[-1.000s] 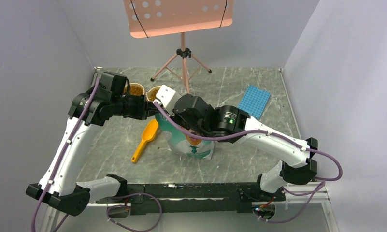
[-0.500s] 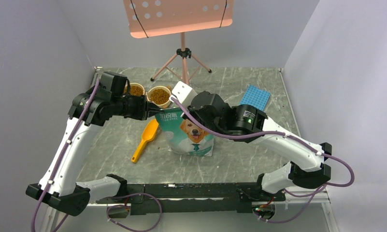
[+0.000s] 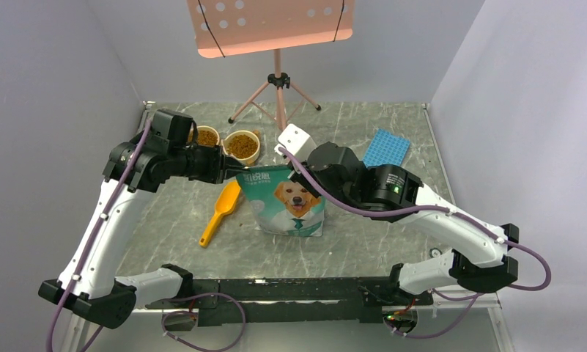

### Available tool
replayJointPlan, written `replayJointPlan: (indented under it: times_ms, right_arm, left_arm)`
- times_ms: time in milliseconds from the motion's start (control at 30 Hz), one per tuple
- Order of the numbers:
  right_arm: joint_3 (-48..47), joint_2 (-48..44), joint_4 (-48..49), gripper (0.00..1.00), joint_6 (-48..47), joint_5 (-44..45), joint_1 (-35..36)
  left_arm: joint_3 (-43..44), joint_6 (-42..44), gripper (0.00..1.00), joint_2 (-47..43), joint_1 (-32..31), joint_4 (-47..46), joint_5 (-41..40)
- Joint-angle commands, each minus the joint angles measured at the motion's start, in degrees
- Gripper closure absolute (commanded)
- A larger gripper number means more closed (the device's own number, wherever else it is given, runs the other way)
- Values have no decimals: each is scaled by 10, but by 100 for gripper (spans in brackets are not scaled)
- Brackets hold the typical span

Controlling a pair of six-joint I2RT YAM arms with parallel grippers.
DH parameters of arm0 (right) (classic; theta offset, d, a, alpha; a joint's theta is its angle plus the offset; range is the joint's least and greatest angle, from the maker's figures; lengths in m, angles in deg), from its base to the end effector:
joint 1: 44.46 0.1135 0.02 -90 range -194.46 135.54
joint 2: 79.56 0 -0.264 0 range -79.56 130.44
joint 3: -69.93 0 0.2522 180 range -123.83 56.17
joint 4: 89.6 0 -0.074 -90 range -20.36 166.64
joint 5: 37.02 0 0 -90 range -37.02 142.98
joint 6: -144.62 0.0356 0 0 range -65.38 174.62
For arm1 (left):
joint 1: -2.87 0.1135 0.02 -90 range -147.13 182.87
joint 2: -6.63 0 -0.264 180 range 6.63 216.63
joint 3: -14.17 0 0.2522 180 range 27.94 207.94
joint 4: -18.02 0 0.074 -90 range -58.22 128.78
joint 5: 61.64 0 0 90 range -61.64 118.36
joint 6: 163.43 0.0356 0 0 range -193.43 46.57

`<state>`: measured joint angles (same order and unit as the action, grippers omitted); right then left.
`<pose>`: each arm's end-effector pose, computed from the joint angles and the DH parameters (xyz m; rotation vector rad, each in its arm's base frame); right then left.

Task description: Serve the pet food

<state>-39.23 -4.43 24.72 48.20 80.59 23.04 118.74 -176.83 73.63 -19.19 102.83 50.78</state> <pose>0.1113 0.2257 0.4544 -1.0022 1.7970 0.1469 0.1704 -0.0837 0.4318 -1.6981 2.3173 -1.2568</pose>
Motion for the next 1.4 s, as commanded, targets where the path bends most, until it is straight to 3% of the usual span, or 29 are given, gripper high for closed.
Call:
replayJointPlan:
  times_ms: [0, 33, 333, 533, 733, 767, 800, 833, 1100, 1133, 1167, 1200, 1267, 1367]
  right_arm:
    - [8, -46, -79, 93, -5, 126, -27]
    - [12, -47, -79, 100, -6, 127, -27]
    - [17, -81, -93, 100, 6, 92, -45]
    - [31, -80, -110, 96, 5, 84, -46]
    - [15, -84, -103, 85, -5, 97, -46]
    - [14, -84, -104, 85, -6, 99, -46]
    - [12, -83, -104, 96, -9, 96, -46]
    - [10, -82, -103, 100, -10, 93, -46]
    - [-5, -91, -89, 100, -6, 55, -47]
    - [-8, -90, -91, 91, -5, 46, -47]
    - [-6, -93, -91, 67, -5, 38, -46]
    - [-4, -95, -90, 59, -5, 33, -47]
    - [-4, -99, -89, 48, -4, 24, -47]
    - [-19, -101, -91, 41, 4, 19, -47]
  left_arm:
    - [19, -6, 100, -33, 18, 44, -56]
    - [21, -6, 100, -33, 18, 46, -57]
    - [13, -11, 100, -40, 18, 51, -62]
    - [6, -14, 100, -46, 18, 49, -64]
    - [2, -15, 100, -48, 18, 46, -62]
    - [2, -15, 100, -47, 18, 46, -61]
    - [2, -15, 100, -47, 18, 44, -61]
    - [2, -15, 100, -47, 18, 44, -61]
    - [-9, -15, 100, -51, 18, 16, -60]
    - [-18, -17, 100, -56, 18, 4, -59]
    - [-26, -22, 97, -61, 18, -10, -56]
    - [-33, -25, 88, -66, 18, -19, -56]
    - [-33, -23, 68, -70, 18, -22, -59]
    - [-13, -11, 39, -68, 18, -1, -63]
